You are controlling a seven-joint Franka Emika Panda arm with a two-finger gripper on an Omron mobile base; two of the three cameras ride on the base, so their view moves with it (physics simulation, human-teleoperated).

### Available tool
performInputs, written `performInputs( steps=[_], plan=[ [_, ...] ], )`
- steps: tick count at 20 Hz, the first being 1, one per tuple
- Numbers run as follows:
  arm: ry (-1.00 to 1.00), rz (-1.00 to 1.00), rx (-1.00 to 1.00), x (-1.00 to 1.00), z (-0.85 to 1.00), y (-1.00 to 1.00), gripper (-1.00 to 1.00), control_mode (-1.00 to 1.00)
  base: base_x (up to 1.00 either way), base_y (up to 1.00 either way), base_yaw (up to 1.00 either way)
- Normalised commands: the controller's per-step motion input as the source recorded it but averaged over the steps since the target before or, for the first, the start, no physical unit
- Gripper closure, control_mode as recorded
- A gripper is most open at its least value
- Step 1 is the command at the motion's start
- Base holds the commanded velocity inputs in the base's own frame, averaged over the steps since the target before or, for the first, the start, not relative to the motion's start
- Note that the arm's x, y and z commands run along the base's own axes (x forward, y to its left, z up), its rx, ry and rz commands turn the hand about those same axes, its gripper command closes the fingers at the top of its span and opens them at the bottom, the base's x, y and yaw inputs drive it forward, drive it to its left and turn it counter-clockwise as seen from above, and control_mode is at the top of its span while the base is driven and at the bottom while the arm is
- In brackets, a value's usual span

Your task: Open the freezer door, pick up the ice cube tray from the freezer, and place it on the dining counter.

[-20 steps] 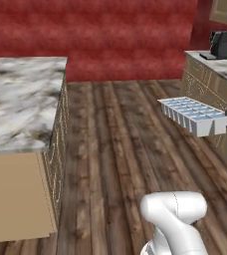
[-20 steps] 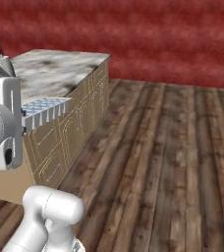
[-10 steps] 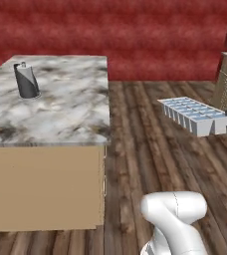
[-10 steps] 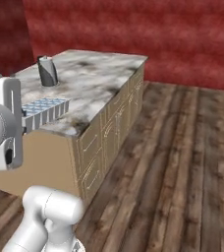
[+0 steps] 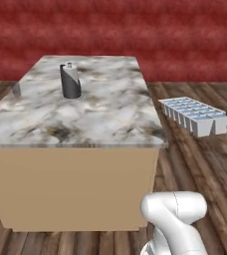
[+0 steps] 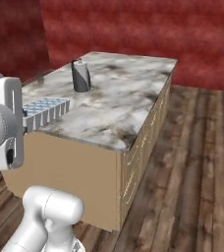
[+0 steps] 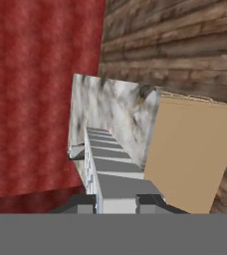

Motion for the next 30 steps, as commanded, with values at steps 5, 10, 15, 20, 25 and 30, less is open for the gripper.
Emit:
performInputs(
  steps=[5, 10, 15, 20, 25, 30],
  plan=[
    [0.0, 0.0, 0.0, 0.0, 0.0, 0.0, 1.0, 1.0, 0.48, 1.0, 0.0],
    [0.0, 0.0, 0.0, 0.0, 0.0, 0.0, 1.0, 1.0, 0.43, 0.99, 0.0],
    [0.0, 0.0, 0.0, 0.0, 0.0, 0.0, 1.0, 1.0, 0.48, 0.92, -0.04],
    [0.0, 0.0, 0.0, 0.0, 0.0, 0.0, 1.0, 1.0, 0.43, 0.73, -0.1],
    [0.0, 0.0, 0.0, 0.0, 0.0, 0.0, 1.0, 1.0, 0.36, 0.37, -0.2],
    [0.0, 0.0, 0.0, 0.0, 0.0, 0.0, 1.0, 1.0, 0.36, 0.2, -0.28]
  ],
)
